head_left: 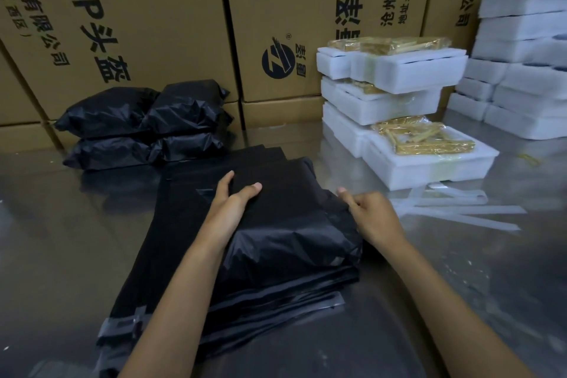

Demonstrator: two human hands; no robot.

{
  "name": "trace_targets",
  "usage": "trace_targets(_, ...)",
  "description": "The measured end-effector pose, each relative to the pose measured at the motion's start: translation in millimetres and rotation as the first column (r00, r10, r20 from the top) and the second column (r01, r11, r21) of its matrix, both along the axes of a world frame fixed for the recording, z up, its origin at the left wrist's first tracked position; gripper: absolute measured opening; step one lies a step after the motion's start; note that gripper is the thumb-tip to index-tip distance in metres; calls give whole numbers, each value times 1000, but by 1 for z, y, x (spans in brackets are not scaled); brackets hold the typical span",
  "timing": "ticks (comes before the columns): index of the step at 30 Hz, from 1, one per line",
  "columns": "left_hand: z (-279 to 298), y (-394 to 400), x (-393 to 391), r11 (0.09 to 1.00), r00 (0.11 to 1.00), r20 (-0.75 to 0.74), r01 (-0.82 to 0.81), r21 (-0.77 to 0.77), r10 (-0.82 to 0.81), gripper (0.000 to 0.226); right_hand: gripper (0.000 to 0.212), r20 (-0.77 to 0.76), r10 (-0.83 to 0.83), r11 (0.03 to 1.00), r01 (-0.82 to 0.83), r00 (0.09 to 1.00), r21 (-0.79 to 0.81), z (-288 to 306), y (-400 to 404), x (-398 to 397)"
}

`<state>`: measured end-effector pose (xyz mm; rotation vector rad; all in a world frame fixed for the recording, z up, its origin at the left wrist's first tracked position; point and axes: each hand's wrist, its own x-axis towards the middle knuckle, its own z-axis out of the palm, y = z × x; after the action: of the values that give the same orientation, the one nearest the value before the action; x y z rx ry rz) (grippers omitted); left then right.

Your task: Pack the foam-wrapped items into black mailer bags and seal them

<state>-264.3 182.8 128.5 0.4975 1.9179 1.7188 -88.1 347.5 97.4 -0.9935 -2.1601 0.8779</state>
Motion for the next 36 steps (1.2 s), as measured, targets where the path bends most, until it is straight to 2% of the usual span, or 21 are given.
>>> trace_targets(2,0,0,-1,1000,1000,3,-4,1,4,76,59,77,-172,977,160,982,141,2,9,6)
trace_targets(5,-1,0,-3,1000,1000,12,1,3,-1,76,31,162,-420,869,344,893,355,8,24,19)
trace_targets(7,-1,1,-4,1000,1000,13,-1,19,1,76,18,215,-465,843,354,859,405,10,27,27)
trace_targets(9,-3,2,-4,999,1000,24,-10,51,9,75,17,263,-470,831,322,842,454,11,27,31)
trace_targets(10,-5,3,-4,997,999,39,-12,74,10,75,19,233,-447,834,308,864,457,13,25,30)
trace_targets(12,-6,4,-5,993,997,71,-5,118,-3,75,17,-3,-282,902,266,959,340,23,12,23)
trace_targets(13,-6,4,-4,991,996,84,-2,136,-9,76,14,-167,-141,967,172,976,188,31,2,15)
trace_targets(14,-6,3,-1,988,995,102,7,152,-23,76,16,-297,10,1000,-8,955,8,37,-11,6)
trace_targets(15,-6,0,1,986,992,121,18,164,-38,77,22,-368,144,965,-212,919,-152,42,-26,-3)
trace_targets(16,-6,-1,0,986,990,131,34,166,-57,81,34,-361,241,901,-346,901,-261,42,-39,-12)
trace_targets(17,-8,-3,-1,986,990,126,49,160,-70,87,50,-298,308,852,-401,904,-336,41,-47,-18)
trace_targets(19,-12,-3,-2,988,991,78,101,119,-111,102,73,-223,326,788,-395,919,-473,34,-51,-22)
trace_targets(21,-13,-2,-2,996,996,31,81,-23,-81,105,70,-275,311,683,-415,910,-601,31,-48,-18)
trace_targets(22,-10,-2,-1,995,999,37,38,-95,-35,110,69,-294,313,653,-429,903,-624,29,-46,-16)
trace_targets(24,-7,0,0,995,991,134,27,-96,-13,122,71,-294,297,641,-417,909,-644,23,-42,-15)
trace_targets(25,-6,-1,4,997,982,187,24,-72,-11,116,68,-305,287,637,-418,908,-648,21,-43,-15)
trace_targets(26,-2,-4,8,999,977,213,31,-33,-24,100,59,-339,282,621,-440,898,-649,21,-45,-16)
trace_targets(27,2,-8,14,998,977,206,57,-5,-54,82,47,-384,276,604,-470,881,-643,20,-47,-16)
trace_targets(29,0,-9,21,991,978,176,90,104,-107,64,35,-462,250,594,-512,851,-621,20,-52,-13)
trace_targets(32,-7,-20,31,952,992,101,37,304,-70,61,55,-565,234,626,-568,791,-535,25,-57,-11)
trace_targets(36,-3,-18,32,899,999,19,31,437,-44,67,55,-665,291,648,-653,688,-392,39,-55,-3)
